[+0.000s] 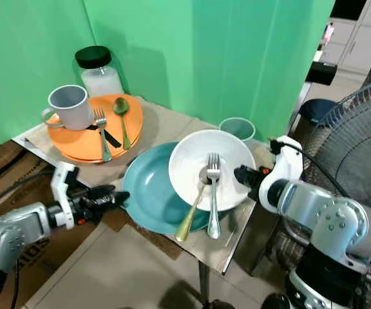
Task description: Setting the table
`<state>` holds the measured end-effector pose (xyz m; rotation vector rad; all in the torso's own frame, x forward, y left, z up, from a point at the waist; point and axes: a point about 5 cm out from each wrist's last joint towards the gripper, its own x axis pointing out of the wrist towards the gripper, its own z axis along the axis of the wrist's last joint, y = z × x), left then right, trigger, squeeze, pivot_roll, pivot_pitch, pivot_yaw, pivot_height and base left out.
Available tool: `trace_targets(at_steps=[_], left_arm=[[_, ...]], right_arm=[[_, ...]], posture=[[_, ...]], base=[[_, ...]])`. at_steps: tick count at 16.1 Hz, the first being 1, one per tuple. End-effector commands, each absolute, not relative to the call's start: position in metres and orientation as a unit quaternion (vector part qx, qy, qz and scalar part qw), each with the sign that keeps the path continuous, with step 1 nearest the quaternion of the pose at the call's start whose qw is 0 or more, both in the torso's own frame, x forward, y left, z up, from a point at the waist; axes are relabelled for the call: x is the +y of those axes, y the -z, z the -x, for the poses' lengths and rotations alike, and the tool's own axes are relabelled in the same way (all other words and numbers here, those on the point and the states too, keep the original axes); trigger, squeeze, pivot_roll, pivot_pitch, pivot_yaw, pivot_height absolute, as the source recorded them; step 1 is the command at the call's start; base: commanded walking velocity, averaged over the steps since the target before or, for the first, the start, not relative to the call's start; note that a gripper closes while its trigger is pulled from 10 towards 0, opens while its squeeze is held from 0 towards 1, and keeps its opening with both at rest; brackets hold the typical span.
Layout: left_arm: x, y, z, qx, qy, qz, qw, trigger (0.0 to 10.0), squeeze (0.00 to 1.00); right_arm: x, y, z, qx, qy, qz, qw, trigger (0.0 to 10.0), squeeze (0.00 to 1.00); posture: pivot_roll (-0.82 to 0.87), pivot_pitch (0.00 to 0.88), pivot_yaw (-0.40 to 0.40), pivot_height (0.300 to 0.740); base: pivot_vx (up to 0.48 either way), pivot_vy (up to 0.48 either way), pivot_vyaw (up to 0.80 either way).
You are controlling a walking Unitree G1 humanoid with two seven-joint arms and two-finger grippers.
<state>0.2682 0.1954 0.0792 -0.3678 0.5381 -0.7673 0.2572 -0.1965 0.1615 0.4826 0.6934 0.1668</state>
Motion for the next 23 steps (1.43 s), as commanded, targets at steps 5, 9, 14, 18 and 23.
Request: trace_targets(at_steps=[5, 9, 14, 18, 23], left_arm=[[0.191, -0.083, -0.275, 0.249, 0.391, 0.174, 0.869, 10.0, 0.91], [0.188, -0.084, -0.278, 0.249, 0.407, 0.183, 0.86, 10.0, 0.83], [0.179, -0.076, -0.279, 0.263, 0.424, 0.183, 0.847, 10.0, 0.47], [0.167, -0.079, -0.286, 0.25, 0.446, 0.203, 0.835, 5.5, 0.0], [0.156, -0.079, -0.29, 0.253, 0.466, 0.197, 0.825, 0.0, 0.0]], right_arm=[[-0.209, -0.161, -0.244, 0.329, -0.07, -0.227, 0.914, 0.0, 0.0], [-0.208, -0.149, -0.239, 0.352, -0.068, -0.236, 0.903, 0.0, 0.0], [-0.204, -0.151, -0.242, 0.353, -0.08, -0.234, 0.903, 0.0, 0.0], [-0.202, -0.151, -0.242, 0.353, -0.085, -0.231, 0.902, 0.0, 0.0], [-0.2, -0.151, -0.242, 0.352, -0.086, -0.232, 0.903, 0.0, 0.0]], posture=[[-0.11, 0.0, 0.103, 0.74], [-0.1, 0.0, 0.1, 0.74], [-0.09, 0.0, 0.089, 0.74], [-0.09, 0.0, 0.086, 0.74], [-0.09, 0.0, 0.091, 0.74]], base=[[0.0, 0.0, 0.0], [0.0, 0.0, 0.0], [0.0, 0.0, 0.0], [0.0, 0.0, 0.0], [0.0, 0.0, 0.0]])
